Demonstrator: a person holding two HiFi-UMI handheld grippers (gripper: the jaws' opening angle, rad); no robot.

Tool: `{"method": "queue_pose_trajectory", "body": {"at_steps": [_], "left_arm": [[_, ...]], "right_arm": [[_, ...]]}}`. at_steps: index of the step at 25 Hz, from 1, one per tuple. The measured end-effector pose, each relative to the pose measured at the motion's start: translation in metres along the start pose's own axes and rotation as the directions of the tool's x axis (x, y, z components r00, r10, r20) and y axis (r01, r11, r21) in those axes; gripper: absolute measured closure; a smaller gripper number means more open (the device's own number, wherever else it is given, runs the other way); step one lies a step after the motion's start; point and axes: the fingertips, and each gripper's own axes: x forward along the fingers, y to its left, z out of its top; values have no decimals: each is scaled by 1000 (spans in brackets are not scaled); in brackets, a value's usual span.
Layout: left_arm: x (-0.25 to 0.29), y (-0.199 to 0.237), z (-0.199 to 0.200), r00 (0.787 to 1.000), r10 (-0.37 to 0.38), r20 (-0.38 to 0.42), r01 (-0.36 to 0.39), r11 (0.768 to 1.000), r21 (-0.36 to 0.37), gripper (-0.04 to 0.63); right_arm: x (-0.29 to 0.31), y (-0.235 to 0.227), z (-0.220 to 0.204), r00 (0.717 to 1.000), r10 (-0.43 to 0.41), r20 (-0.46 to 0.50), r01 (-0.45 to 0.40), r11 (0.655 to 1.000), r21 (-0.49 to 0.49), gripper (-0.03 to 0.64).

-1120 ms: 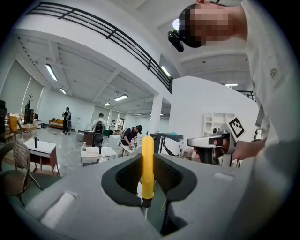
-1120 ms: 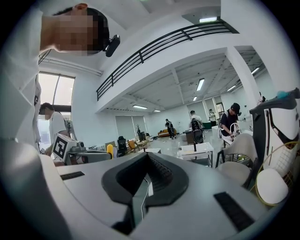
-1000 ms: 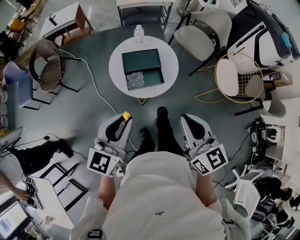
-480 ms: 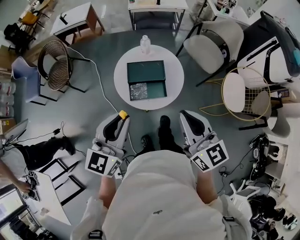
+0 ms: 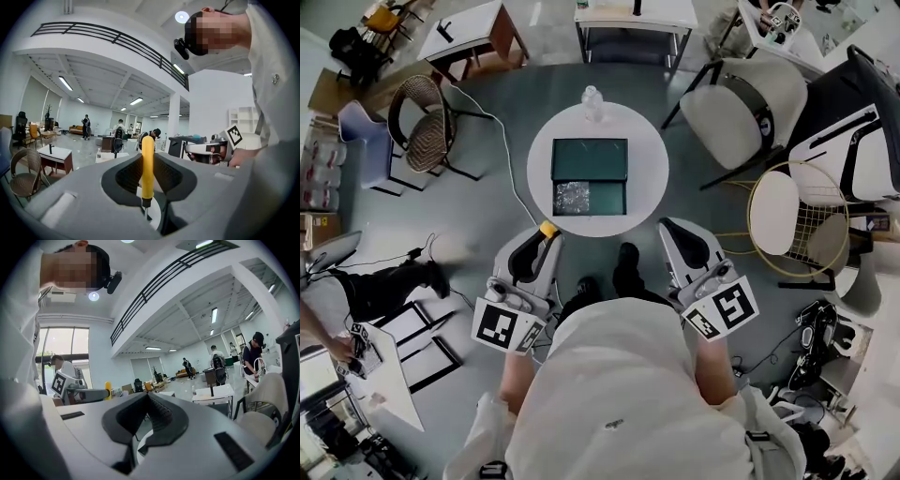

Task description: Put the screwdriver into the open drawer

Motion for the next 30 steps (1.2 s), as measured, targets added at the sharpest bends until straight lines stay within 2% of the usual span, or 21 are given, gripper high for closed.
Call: {"method": "queue_pose_trajectory", "body": {"at_steps": [9,19,24,30], "left_arm": [[33,-19,-11,998,43,-51,-42,999,8,517],[45,-15,-19,995,47,-93,-46,999,18,517],[58,5,-28,993,29,-112,-21,997,76,517],[82,20,-48,979,-23,-201,58,984,167,517]], "right_arm": [[3,-29,-8,995,90,-35,-89,996,31,611],[13,-37,-13,994,102,-39,-100,993,61,611],[18,-35,-13,994,87,-64,-83,995,53,611],[23,-42,-6,996,38,-82,-37,999,21,611]]}}
